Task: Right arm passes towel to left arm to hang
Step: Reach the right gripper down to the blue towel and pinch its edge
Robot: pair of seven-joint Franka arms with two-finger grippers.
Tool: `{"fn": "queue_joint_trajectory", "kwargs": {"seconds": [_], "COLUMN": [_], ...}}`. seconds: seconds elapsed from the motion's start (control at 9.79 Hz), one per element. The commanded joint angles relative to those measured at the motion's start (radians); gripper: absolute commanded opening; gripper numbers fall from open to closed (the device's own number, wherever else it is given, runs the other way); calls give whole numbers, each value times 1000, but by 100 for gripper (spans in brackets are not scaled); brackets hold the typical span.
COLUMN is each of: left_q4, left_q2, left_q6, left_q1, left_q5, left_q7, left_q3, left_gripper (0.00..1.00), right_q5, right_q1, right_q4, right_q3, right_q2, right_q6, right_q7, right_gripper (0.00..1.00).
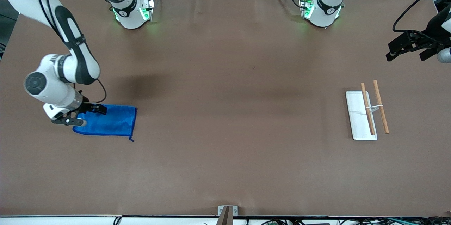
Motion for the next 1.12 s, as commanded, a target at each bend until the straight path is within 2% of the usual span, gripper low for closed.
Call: {"fn": "queue_joint_trajectory", "kwargs": {"seconds": [0.0,0.1,0.2,0.41,0.51,0.61,0.72,0.92,1.02], "left_q4": [-3,-3,-3,9,12,12,12,12,12], "left_q2": [29,32,32,30,32,30,32,32,30], "left_q6": [1,3,3,4,4,4,6,7,9], "left_q1": [-14,-14,-14,-14,-12,-11,-11,-11,-11], "left_q5": [18,18,18,13,13,13,13,10,10], "left_q7": [12,6,6,-2,-2,-3,-3,1,3], "left_q3": [-2,-2,-4,-5,-11,-16,-16,-16,-17], "left_gripper": [100,100,100,100,100,100,100,100,100], "right_q5": [-8,-8,-8,-6,9,15,24,26,26], "right_q1": [-14,-14,-9,-11,-11,-12,-9,-3,0], "right_q4": [-7,-11,-11,-20,-18,-9,5,107,138], "right_q3": [-18,-19,-19,-18,-16,-16,-16,-16,-16], "right_q2": [44,70,72,72,70,69,55,3,-25], "right_q6": [106,149,145,144,141,116,49,-186,-261], "right_q7": [-71,-72,-72,-110,-104,-96,-96,-101,-104], "right_gripper": [100,100,85,25,7,0,0,0,0]}}
